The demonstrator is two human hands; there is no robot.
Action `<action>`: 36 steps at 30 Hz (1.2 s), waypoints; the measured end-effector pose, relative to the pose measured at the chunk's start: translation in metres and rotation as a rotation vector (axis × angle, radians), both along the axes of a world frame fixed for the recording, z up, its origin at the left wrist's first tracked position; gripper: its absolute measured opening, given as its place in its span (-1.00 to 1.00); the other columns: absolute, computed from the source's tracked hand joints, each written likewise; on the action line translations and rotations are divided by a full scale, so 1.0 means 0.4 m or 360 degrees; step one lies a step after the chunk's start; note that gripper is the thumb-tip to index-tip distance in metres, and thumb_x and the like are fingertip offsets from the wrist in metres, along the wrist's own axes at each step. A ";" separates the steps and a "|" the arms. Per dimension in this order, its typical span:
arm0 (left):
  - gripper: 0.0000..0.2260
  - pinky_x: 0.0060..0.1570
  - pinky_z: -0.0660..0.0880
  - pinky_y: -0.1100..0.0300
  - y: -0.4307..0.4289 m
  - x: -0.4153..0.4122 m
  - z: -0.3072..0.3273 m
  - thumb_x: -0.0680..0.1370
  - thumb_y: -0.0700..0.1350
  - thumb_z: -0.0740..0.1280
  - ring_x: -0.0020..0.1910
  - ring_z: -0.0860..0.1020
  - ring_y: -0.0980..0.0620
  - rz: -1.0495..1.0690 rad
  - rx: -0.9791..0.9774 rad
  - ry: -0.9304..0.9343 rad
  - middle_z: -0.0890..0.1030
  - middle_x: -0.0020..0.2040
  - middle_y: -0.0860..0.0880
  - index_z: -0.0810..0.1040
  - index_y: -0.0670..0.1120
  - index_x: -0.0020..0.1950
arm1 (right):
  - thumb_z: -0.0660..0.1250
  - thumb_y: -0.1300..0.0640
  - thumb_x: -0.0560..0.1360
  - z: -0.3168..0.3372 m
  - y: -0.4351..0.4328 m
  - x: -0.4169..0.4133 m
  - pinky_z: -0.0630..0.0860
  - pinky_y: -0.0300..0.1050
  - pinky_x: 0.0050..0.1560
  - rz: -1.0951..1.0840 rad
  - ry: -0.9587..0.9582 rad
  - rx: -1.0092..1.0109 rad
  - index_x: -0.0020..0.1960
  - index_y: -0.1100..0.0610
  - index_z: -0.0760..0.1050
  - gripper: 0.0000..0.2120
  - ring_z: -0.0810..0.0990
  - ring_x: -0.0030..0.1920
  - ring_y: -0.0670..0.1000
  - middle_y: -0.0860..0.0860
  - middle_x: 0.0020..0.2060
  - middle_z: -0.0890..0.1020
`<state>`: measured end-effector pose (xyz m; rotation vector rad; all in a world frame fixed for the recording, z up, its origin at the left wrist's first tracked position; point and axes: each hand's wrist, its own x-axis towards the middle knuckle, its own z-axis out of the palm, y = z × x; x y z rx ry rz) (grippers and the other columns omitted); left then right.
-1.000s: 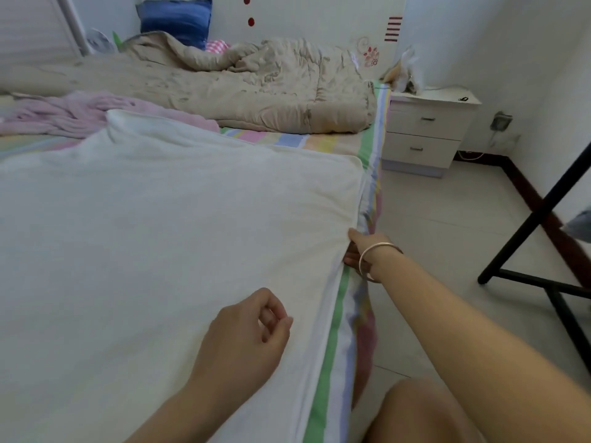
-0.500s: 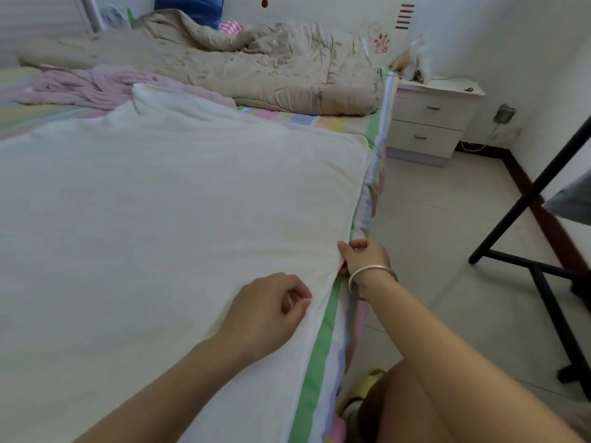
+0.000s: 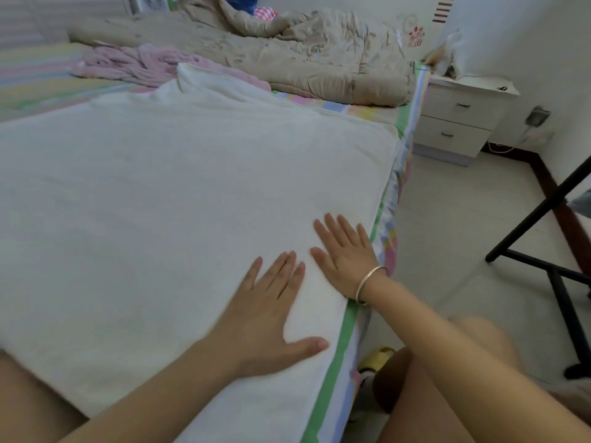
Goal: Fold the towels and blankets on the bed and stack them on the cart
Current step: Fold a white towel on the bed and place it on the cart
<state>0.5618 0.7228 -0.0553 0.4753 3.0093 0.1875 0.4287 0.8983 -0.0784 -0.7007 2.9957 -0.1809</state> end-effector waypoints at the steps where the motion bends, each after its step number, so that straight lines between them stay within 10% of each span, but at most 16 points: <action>1: -0.03 0.50 -0.30 -0.04 0.002 -0.002 0.000 0.36 0.56 -0.24 0.47 -0.46 0.10 -0.0016 -0.0037 0.0020 -0.43 0.53 -0.01 -0.38 -0.04 0.55 | -0.32 -0.35 0.50 -0.004 0.018 0.007 -0.31 0.04 0.50 -0.0052 -0.0013 -0.0013 0.56 -0.10 -0.22 -0.31 -0.28 0.53 -0.05 -0.09 0.55 -0.20; 5: -0.12 0.52 -0.27 0.01 -0.010 0.013 0.006 0.41 0.54 -0.12 0.52 -0.33 0.17 -0.0174 0.0139 -0.0008 -0.25 0.59 0.05 -0.17 0.09 0.59 | -0.17 -0.25 0.60 0.014 0.040 0.048 -0.27 0.11 0.50 -0.0243 -0.0098 0.0074 0.58 -0.02 -0.20 -0.37 -0.25 0.54 -0.04 -0.06 0.56 -0.20; 10: -0.73 0.22 0.48 0.09 -0.111 0.018 0.051 0.58 0.00 0.16 0.13 0.57 0.24 0.0319 0.1369 0.0244 0.63 0.13 0.11 0.61 0.06 0.15 | -0.15 -0.23 0.61 0.103 -0.079 0.072 -0.29 0.11 0.50 -0.0212 -0.0015 0.0044 0.58 -0.01 -0.06 -0.40 -0.19 0.55 0.01 -0.01 0.57 -0.08; 16: -0.75 0.15 0.46 0.08 -0.316 0.059 0.042 0.60 -0.25 0.19 0.12 0.54 0.03 0.0868 0.0876 0.0591 0.61 0.11 0.06 0.61 -0.01 0.12 | -0.42 -0.31 0.45 0.042 -0.271 0.289 -0.30 0.10 0.50 0.0593 0.0007 0.0127 0.57 0.03 -0.22 -0.23 -0.31 0.53 0.03 0.03 0.56 -0.19; 22: -0.75 0.23 0.34 0.15 -0.434 0.127 0.005 0.58 -0.24 0.23 0.24 0.47 -0.04 0.0927 0.0600 0.0563 0.57 0.23 0.01 0.58 -0.08 0.20 | -0.26 -0.26 0.55 0.055 -0.298 0.444 -0.26 0.08 0.51 0.1522 -0.0059 0.0068 0.57 -0.02 -0.02 -0.34 -0.19 0.55 0.04 0.01 0.57 -0.06; 27: -0.78 0.09 0.46 0.11 -0.484 0.136 0.023 0.57 -0.21 0.23 0.08 0.56 -0.01 0.1021 0.0580 0.0535 0.64 0.10 0.05 0.61 -0.01 0.10 | -0.12 -0.17 0.62 0.149 -0.383 0.312 -0.13 -0.03 0.52 0.1123 -0.0008 -0.0236 0.56 -0.04 0.05 -0.46 -0.05 0.56 0.02 -0.02 0.56 0.00; 31: -0.78 0.07 0.54 0.05 -0.545 0.086 0.061 0.57 -0.17 0.21 -0.04 0.63 0.03 0.1223 0.0739 0.0534 0.65 -0.09 0.10 0.59 0.09 0.01 | -0.14 -0.22 0.62 0.113 -0.491 0.221 -0.25 0.07 0.52 0.0635 -0.0033 0.0142 0.58 -0.03 -0.17 -0.40 -0.25 0.54 0.06 0.01 0.56 -0.19; 36: -0.77 0.14 0.50 0.03 -0.694 -0.038 0.106 0.57 -0.17 0.18 0.03 0.61 -0.01 0.1289 0.0686 0.0552 0.66 -0.01 0.08 0.60 0.06 0.04 | -0.13 -0.17 0.59 0.023 -0.610 0.316 -0.20 0.09 0.52 0.1374 0.0221 0.0097 0.58 0.11 -0.05 -0.37 -0.15 0.56 0.07 0.07 0.57 -0.03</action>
